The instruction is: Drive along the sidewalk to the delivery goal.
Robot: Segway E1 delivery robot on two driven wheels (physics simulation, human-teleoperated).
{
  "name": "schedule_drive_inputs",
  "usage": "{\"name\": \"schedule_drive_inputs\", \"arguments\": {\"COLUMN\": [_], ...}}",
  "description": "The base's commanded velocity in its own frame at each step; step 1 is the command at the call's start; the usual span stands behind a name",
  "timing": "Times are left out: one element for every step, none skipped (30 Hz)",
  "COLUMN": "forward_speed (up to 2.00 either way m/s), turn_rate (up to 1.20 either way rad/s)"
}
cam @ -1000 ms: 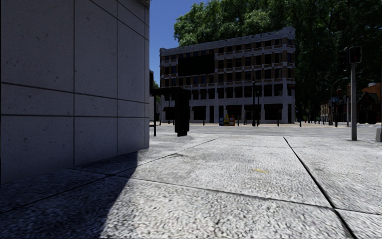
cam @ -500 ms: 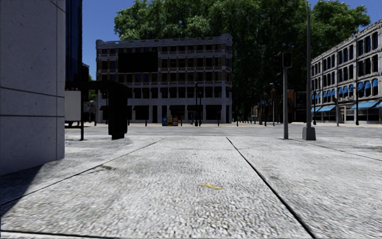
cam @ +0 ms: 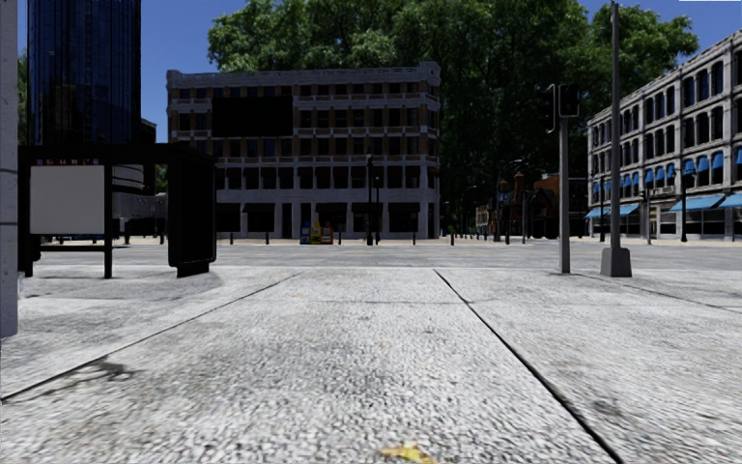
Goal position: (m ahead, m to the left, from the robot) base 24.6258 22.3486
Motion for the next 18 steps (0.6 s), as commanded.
{"name": "schedule_drive_inputs", "arguments": {"forward_speed": [2.00,2.00,2.00,2.00,2.00,2.00,2.00,2.00,2.00,2.00,2.00,2.00,2.00,2.00,2.00,2.00,2.00,2.00], "turn_rate": [0.25,0.36,0.36,0.40,0.41,0.45,0.45,0.49,0.52,0.53,0.55,0.55,0.55,0.55,0.55,0.55,0.55,0.56]}}
